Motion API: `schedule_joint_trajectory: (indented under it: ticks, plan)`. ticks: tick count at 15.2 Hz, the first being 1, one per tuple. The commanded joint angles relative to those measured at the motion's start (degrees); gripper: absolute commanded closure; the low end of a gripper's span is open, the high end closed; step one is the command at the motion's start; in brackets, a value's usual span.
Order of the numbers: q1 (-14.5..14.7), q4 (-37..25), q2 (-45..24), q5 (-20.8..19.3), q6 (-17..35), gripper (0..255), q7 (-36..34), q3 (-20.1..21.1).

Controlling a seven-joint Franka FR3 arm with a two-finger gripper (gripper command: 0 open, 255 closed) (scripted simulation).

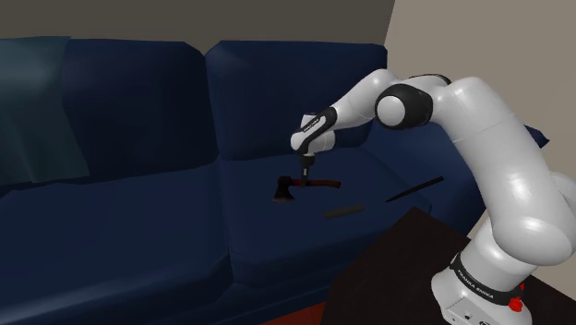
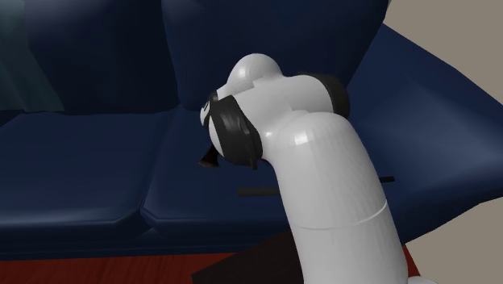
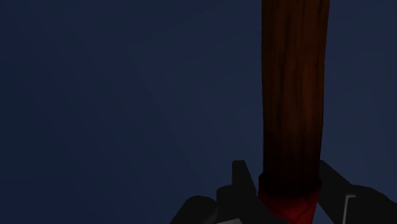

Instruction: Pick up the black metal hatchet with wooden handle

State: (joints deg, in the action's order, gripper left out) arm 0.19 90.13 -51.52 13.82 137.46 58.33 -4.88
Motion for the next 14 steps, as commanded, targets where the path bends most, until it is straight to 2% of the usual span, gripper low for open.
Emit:
schedule_joint_trajectory:
  ticks: [1, 14]
  plan:
    - [0.16, 0.84, 1.35, -0.09, -0.48, 255, -0.15, -0.13]
    - [0.72, 3.14, 8.13, -0.94, -4.95, 255, -0.99, -0.97]
